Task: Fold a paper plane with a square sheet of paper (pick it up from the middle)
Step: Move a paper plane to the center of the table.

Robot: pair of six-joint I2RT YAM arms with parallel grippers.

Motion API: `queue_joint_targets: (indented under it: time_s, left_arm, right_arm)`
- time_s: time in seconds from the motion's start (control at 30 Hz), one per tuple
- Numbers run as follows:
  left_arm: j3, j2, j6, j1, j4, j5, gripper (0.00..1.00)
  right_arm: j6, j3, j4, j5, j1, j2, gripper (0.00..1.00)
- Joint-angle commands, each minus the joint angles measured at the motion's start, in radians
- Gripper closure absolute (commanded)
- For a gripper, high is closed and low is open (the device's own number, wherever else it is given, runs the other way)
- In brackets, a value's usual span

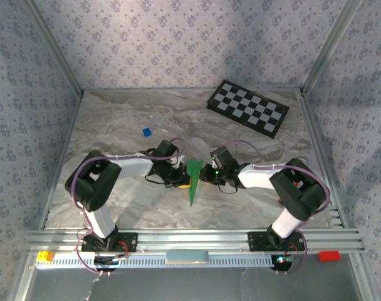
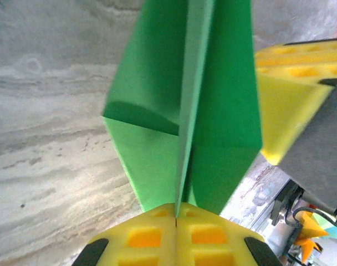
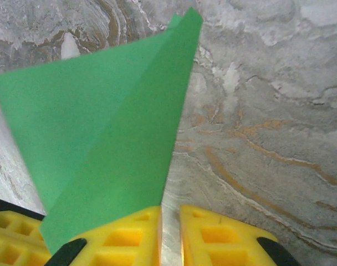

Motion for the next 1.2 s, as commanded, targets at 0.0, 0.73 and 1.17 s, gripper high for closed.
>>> queue_joint_targets:
  time_s: [0.0,0.73,1.17]
  left_arm:
    - [0.042,-0.076,0.035,-0.006,-0.118,-0.119,1.0]
    - [0.188,-0.093,0.147,-0.009,-0.51,-0.503,1.0]
    - [0.18,-0.067,0.143,-0.009,-0.491,-0.481,1.0]
  right_arm:
    - [0.002,-0.022,-0.001,0.023,0.006,-0.036,0.8]
    - [0.057,0.077,0.136,-0.073,0.056,0.037,0.71]
    - [0.128,0.147,0.269,-0.148,0.083,0.15,0.68]
